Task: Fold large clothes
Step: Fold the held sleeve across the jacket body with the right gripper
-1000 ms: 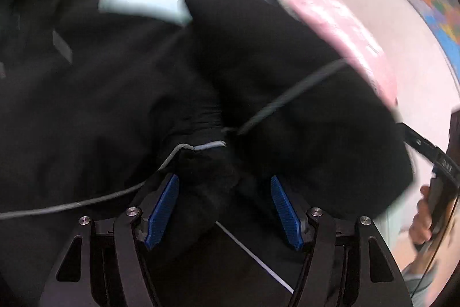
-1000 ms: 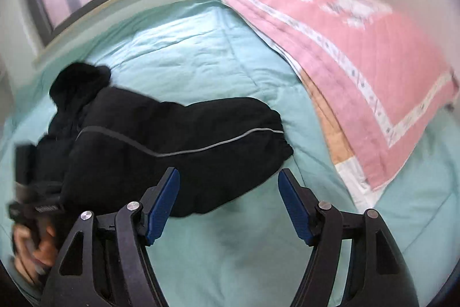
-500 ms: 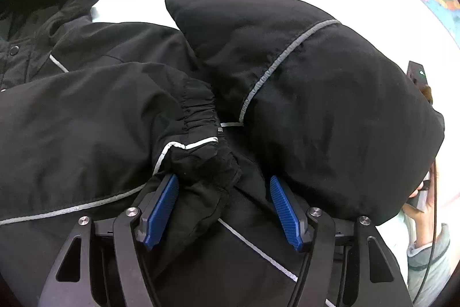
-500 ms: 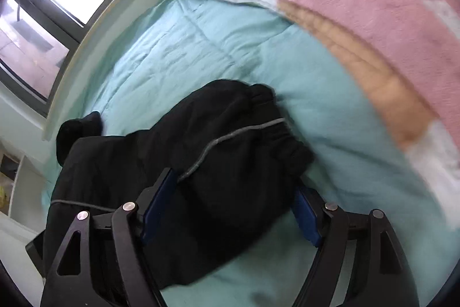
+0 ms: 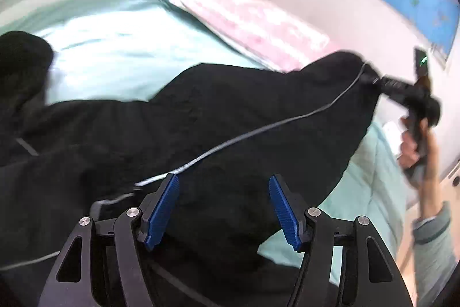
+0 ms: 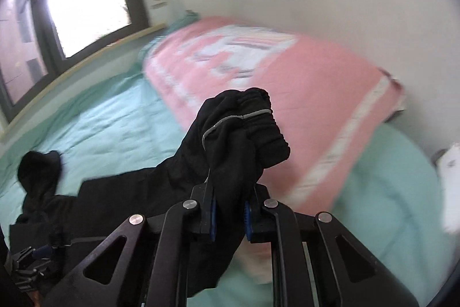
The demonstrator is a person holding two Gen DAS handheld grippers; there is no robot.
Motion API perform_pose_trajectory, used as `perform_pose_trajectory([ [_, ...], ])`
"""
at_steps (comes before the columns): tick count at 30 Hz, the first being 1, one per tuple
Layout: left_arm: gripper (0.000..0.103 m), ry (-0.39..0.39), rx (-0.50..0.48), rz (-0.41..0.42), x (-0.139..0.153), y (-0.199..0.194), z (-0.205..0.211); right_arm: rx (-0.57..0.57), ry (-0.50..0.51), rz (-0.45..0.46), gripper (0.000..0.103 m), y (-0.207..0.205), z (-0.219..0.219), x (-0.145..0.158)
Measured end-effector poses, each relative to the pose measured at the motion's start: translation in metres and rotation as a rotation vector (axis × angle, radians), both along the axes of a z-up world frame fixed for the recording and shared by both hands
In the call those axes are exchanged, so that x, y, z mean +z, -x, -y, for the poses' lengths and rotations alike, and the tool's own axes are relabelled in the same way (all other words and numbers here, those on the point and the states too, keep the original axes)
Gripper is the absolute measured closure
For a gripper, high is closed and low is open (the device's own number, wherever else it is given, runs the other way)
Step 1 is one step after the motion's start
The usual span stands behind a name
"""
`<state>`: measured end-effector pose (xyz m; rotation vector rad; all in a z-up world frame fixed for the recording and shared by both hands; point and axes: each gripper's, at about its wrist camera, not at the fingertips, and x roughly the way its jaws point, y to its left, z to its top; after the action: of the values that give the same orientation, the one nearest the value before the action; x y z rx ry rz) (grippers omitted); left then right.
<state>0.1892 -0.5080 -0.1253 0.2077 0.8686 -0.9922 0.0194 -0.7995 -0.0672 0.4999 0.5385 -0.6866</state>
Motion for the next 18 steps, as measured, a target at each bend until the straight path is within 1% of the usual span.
perform_pose_trajectory([
  [2, 0.037, -0.041, -0.001, -0.083, -0.025, -0.007, 0.018, 0.010, -0.046, 0.000, 0.087, 0.004, 0.011, -0.010],
  [3, 0.037, -0.079, 0.003, -0.128, -0.043, -0.012, 0.025, 0.005, -0.060, -0.018, 0.087, 0.004, 0.014, -0.020],
  [4, 0.037, -0.120, 0.009, -0.142, -0.056, -0.014, 0.031, 0.007, -0.074, -0.032, 0.087, 0.005, 0.017, -0.031],
  [5, 0.037, -0.145, 0.014, -0.138, -0.062, -0.013, 0.034, 0.008, -0.090, -0.046, 0.088, 0.004, 0.018, -0.043],
  [7, 0.037, -0.164, 0.010, -0.116, -0.057, -0.006, 0.036, -0.014, -0.098, -0.089, 0.088, 0.002, 0.018, -0.061],
  [8, 0.037, -0.170, 0.009, -0.108, -0.055, -0.003, 0.036, -0.020, -0.117, -0.096, 0.088, 0.001, 0.021, -0.067],
  [10, 0.037, -0.150, 0.014, -0.091, -0.055, -0.014, 0.032, -0.019, -0.128, -0.092, 0.088, 0.003, 0.021, -0.070],
  [11, 0.037, -0.121, 0.017, -0.097, -0.052, -0.017, 0.022, -0.009, -0.120, -0.079, 0.088, 0.004, 0.018, -0.066],
  [13, 0.037, -0.040, 0.017, -0.122, -0.034, -0.015, 0.001, 0.029, -0.089, -0.059, 0.088, 0.005, 0.005, -0.050],
  [14, 0.037, -0.019, 0.020, -0.115, -0.025, -0.014, -0.008, 0.047, -0.070, -0.057, 0.088, 0.004, -0.005, -0.041],
  [16, 0.037, 0.000, 0.047, -0.058, -0.002, -0.008, -0.032, 0.107, -0.040, -0.041, 0.088, -0.003, -0.028, -0.019],
  [18, 0.037, 0.016, 0.072, -0.019, 0.019, -0.003, -0.059, 0.168, 0.006, -0.038, 0.088, -0.019, -0.058, 0.006],
])
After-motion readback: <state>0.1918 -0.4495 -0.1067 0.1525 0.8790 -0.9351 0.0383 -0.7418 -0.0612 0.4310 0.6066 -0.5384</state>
